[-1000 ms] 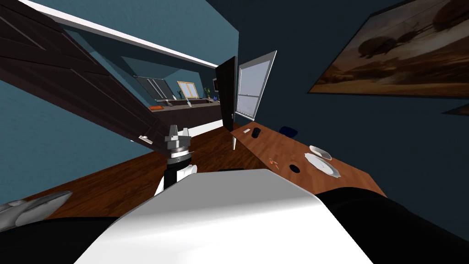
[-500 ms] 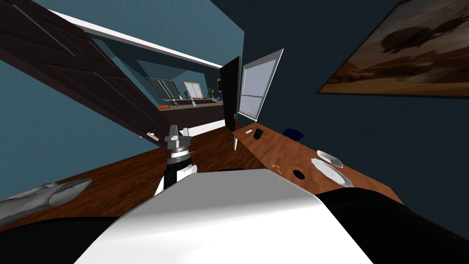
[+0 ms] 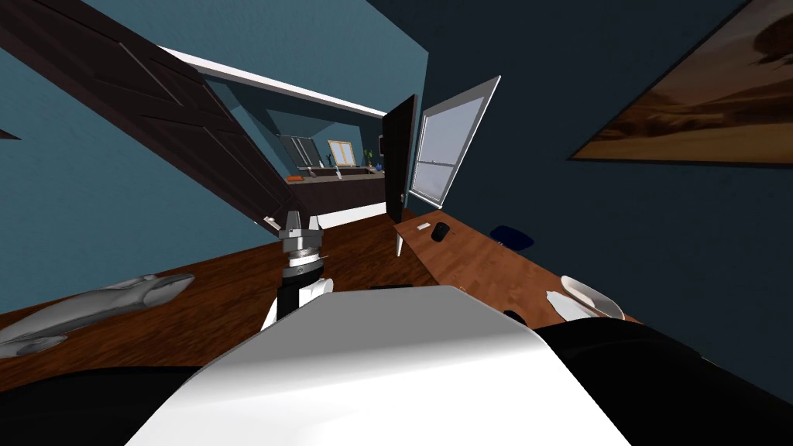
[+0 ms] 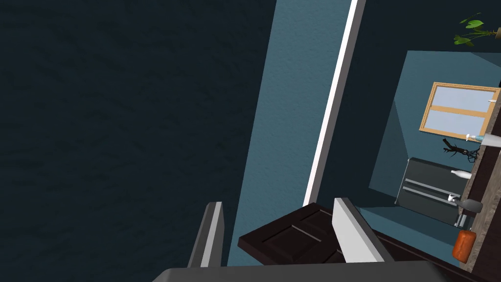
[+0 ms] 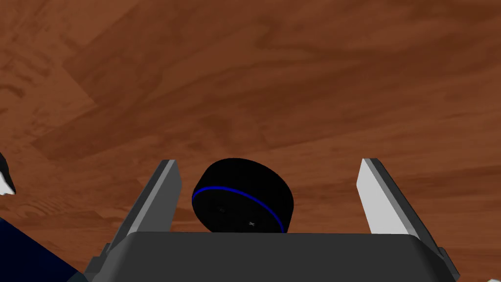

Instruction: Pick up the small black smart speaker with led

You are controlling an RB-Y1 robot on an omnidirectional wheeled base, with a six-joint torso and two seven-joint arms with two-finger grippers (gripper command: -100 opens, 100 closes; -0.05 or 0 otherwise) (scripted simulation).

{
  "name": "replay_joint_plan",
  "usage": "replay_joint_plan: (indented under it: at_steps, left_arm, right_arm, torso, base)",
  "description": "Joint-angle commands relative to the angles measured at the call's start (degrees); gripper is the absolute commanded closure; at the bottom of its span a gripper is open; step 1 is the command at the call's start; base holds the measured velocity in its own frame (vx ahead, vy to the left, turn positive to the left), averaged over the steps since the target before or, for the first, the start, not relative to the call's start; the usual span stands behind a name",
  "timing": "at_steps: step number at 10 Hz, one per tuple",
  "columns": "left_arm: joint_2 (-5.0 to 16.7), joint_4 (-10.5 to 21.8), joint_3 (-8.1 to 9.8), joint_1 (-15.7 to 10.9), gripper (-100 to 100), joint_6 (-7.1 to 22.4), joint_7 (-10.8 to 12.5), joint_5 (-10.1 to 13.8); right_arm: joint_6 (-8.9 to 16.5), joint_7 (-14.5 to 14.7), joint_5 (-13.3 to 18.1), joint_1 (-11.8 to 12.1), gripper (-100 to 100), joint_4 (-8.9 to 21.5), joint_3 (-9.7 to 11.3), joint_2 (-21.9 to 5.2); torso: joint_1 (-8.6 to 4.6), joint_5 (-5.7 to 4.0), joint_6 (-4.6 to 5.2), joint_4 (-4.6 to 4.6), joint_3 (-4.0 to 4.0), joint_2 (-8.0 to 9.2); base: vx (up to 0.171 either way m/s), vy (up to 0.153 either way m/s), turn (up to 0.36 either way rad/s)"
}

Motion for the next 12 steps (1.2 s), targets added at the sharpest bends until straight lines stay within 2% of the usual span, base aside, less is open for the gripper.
replay_joint_plan:
  at_steps: [1, 2, 3, 4, 5, 6, 7, 8, 9, 10, 11, 12]
  left_arm:
    - [0.0, 0.0, 0.0, 0.0, 0, 0.0, 0.0, 0.0]
    - [0.0, 0.0, -0.01, -0.01, 0, 0.0, 0.0, 0.0]
    - [0.0, 0.0, -0.01, -0.01, 0, 0.0, 0.0, 0.0]
    - [-0.01, 0.0, -0.01, 0.0, 0, 0.0, 0.0, 0.0]
    - [-0.01, 0.0, -0.01, -0.01, 0, 0.0, 0.0, 0.0]
    - [-0.01, 0.0, -0.01, -0.01, 0, 0.0, 0.0, 0.0]
    - [-0.01, 0.0, -0.01, -0.01, 0, 0.0, 0.0, 0.0]
    - [0.0, 0.0, 0.0, -0.01, 0, 0.0, 0.0, 0.0]
    - [0.0, 0.0, -0.01, -0.01, 0, 0.0, 0.0, 0.0]
    - [0.0, 0.0, -0.01, -0.01, 0, 0.0, 0.0, 0.0]
    - [0.0, 0.0, -0.01, -0.01, 0, 0.0, 0.0, 0.0]
    - [0.0, 0.0, -0.01, -0.01, 0, 0.0, 0.0, 0.0]
  right_arm:
    - [-0.2, -0.64, 0.19, -1.69, -100, 1.5, 0.43, 0.49]
    - [0.03, -1.02, 0.14, -2.53, -100, 1.82, 0.44, 0.71]
    - [0.25, -1.08, 0.16, -1.96, -100, 1.04, 0.61, 0.32]
    - [0.23, -1.15, 0.17, -2.1, 0, 1.15, 0.61, 0.34]
    - [3.1, -3.19, 0.88, -1.62, -100, -1.73, 1.98, -0.57]
    - [3.71, -3.19, 0.88, -1.62, -100, -2.94, 1.98, -0.57]
    - [5.83, -5.23, 1.6, -1.15, -100, -4.98, 3.36, -1.48]
    - [7.19, -5.23, 1.6, -1.15, -100, -6.75, 3.36, -1.48]
    - [9.25, -7.28, 2.31, -0.67, -100, -9.1, 4.74, -2.39]
    - [10.67, -7.28, 2.31, -0.67, -100, -10.92, 4.74, -2.39]
    - [12.42, -9.33, 3.03, -0.2, -100, -12.85, 6.11, -3.29]
    - [14.03, -9.33, 3.03, -0.2, -100, -14.6, 6.11, -3.29]
  torso:
    - [0.0, 0.0, 0.0, 0.0, 0.0, 0.0]
    - [0.19, 0.05, -0.03, 0.02, 0.04, 0.06]
    - [0.17, 0.06, -0.05, 0.02, 0.04, 0.07]
    - [0.27, 0.07, 0.02, 0.03, 0.07, 0.12]
    - [0.38, 0.1, 0.02, 0.04, 0.1, 0.16]
    - [0.31, 0.09, 0.01, 0.04, 0.12, 0.2]
    - [0.27, 0.07, 0.02, 0.05, 0.12, 0.21]
    - [0.16, 0.06, 0.02, 0.05, 0.13, 0.23]
    - [0.18, 0.05, 0.01, 0.06, 0.14, 0.23]
    - [0.18, 0.06, 0.02, 0.06, 0.15, 0.25]
    - [0.22, 0.06, 0.02, 0.06, 0.14, 0.23]
    - [0.18, 0.06, 0.02, 0.05, 0.14, 0.24]
  base:
    - [0.017, -0.045, 0.065]
    - [0.021, -0.065, 0.161]
    - [0.011, -0.037, 0.044]
    - [0.003, -0.007, -0.005]
    - [-0.007, -0.04, 0.017]
    - [-0.007, -0.051, 0.014]
    - [-0.012, -0.081, 0.015]
    - [-0.014, -0.071, 0.014]
    - [-0.016, -0.066, 0.018]
    - [-0.009, -0.058, 0.011]
    - [-0.014, -0.07, 0.016]
    - [-0.008, -0.06, 0.012]
